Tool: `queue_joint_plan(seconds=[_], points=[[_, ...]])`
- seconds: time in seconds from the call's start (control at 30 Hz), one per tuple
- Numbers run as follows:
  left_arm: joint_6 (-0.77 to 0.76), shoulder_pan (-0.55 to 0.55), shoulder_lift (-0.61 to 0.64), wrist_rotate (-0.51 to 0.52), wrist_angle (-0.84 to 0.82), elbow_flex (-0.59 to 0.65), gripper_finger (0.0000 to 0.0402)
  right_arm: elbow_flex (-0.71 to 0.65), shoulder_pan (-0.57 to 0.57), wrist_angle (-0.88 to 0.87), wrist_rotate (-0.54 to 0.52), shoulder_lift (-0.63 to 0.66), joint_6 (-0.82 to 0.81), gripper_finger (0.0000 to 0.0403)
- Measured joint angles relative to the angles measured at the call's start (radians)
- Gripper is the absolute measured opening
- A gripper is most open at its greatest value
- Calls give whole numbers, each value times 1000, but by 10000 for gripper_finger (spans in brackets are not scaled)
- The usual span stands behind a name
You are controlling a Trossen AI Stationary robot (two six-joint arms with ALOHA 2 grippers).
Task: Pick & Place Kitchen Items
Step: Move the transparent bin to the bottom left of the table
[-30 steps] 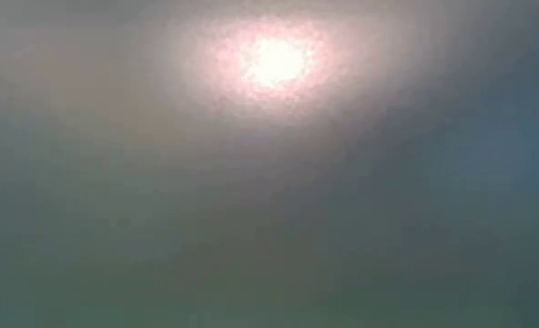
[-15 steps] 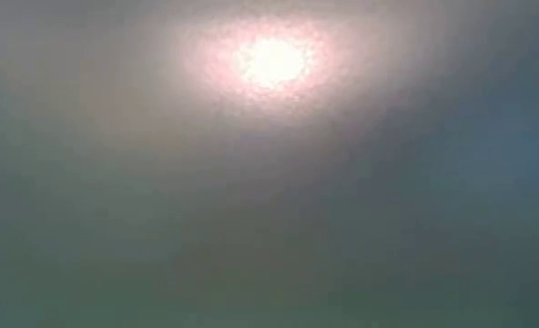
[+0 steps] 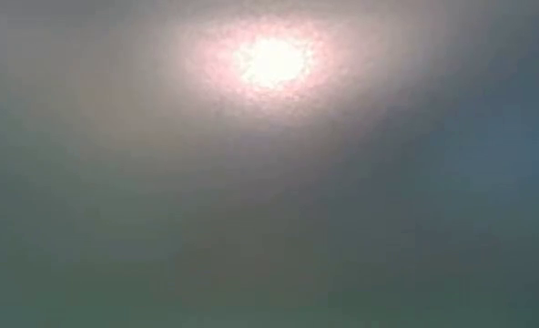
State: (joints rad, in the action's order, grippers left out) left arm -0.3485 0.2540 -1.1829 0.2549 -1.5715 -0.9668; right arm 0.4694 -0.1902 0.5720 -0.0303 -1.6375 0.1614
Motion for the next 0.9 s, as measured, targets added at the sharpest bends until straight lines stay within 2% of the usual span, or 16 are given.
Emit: queue_joint_plan(seconds=[0.07, 0.2, 0.4, 0.6, 0.73, 0.9], points=[[20, 14, -2, -22, 2, 1, 31, 0, 0, 0, 0, 0, 0, 89], [79, -15, -4, -150, 72, 1, 27, 0, 0, 0, 0, 0, 0, 89], [117, -79, -4, -90, 114, 1, 42, 0, 0, -4, 0, 0, 0, 90], [218, -87, -4, -136, 237, 1, 115, 0, 0, -4, 0, 0, 0, 90], [275, -91, -4, -82, 268, 1, 169, 0, 0, -4, 0, 0, -3, 90], [275, -92, -4, -80, 267, 1, 202, 0, 0, -11, -1, 0, -19, 90]])
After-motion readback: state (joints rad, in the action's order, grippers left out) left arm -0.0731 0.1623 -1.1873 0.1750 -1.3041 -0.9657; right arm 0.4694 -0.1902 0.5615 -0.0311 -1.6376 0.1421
